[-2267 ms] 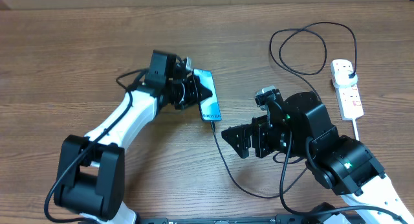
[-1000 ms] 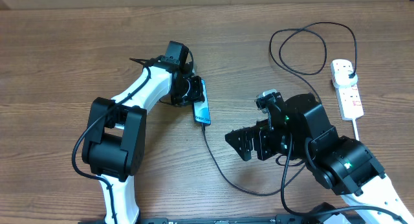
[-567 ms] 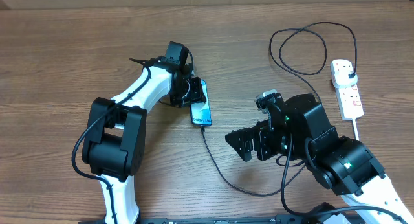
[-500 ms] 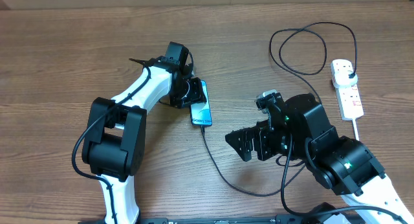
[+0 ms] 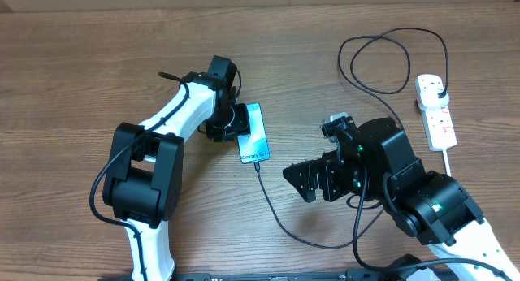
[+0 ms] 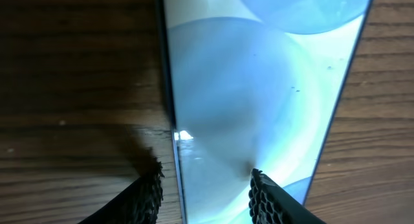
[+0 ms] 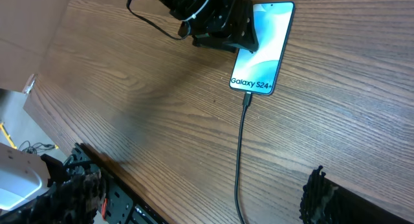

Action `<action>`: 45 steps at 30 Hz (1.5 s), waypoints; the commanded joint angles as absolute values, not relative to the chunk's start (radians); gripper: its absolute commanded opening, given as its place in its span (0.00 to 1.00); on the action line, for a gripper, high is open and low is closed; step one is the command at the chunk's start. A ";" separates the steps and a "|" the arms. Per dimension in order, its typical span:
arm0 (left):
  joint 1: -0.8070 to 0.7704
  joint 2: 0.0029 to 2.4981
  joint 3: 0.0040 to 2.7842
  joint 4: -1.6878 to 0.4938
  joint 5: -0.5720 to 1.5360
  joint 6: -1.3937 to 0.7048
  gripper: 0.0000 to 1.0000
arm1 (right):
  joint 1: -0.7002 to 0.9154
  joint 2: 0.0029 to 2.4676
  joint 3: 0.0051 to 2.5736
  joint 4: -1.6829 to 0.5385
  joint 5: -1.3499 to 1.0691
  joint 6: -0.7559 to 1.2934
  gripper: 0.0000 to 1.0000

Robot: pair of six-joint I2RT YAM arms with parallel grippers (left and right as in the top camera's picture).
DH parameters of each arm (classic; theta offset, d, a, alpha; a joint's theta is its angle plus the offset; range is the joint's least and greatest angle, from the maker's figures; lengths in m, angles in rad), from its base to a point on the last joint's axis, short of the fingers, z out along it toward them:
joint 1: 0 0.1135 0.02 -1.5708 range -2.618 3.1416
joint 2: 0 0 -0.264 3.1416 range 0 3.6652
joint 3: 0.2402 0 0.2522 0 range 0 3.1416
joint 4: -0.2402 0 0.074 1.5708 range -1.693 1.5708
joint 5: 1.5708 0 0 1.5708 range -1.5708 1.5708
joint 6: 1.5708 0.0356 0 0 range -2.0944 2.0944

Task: Plug charger to phone and switch on socket
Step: 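Lower the plugged-in phone onto the table with the left gripper, then release the phone and lift the left gripper away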

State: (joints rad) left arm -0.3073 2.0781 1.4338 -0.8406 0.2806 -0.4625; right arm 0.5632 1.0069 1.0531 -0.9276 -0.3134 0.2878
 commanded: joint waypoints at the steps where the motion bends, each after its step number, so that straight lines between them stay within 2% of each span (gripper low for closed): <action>1: -0.293 2.081 1.447 -0.856 0.232 -0.453 0.54 | 0.559 0.998 1.068 -0.923 -0.307 0.283 1.00; 5: -0.267 2.081 1.456 -0.893 0.233 -0.453 0.58 | 0.559 0.997 1.069 -0.922 -0.305 0.283 1.00; 11: -0.228 2.080 1.529 -1.005 0.234 -0.446 0.57 | 0.552 0.997 1.069 -0.920 -0.273 0.283 1.00; 12: -0.224 2.079 1.548 -1.026 0.234 -0.440 0.59 | 0.546 0.997 1.069 -0.921 -0.273 0.284 1.00; 18: -0.217 2.076 1.713 -1.179 0.236 -0.384 0.80 | 0.515 0.997 1.069 -0.924 -0.274 0.287 1.00; 20: -0.217 2.065 1.769 -1.223 0.235 -0.366 1.00 | 0.508 0.997 1.069 -0.928 -0.274 0.287 1.00; 25: -0.217 2.008 1.837 -1.272 0.232 -0.358 1.00 | 0.480 0.994 1.071 -0.939 -0.279 0.322 1.00; 37: -0.217 1.699 1.842 -1.350 0.197 -0.238 1.00 | 0.414 0.915 1.153 -1.032 -0.272 0.321 1.00; 45: -0.217 1.526 1.842 -1.439 0.112 -0.202 1.00 | 0.414 0.881 1.153 -1.056 -0.262 0.321 1.00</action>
State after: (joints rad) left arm -0.2153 1.5703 1.8221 -1.4212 0.1589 -0.2420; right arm 0.4194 0.8936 1.1297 -1.0515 -0.2737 0.3145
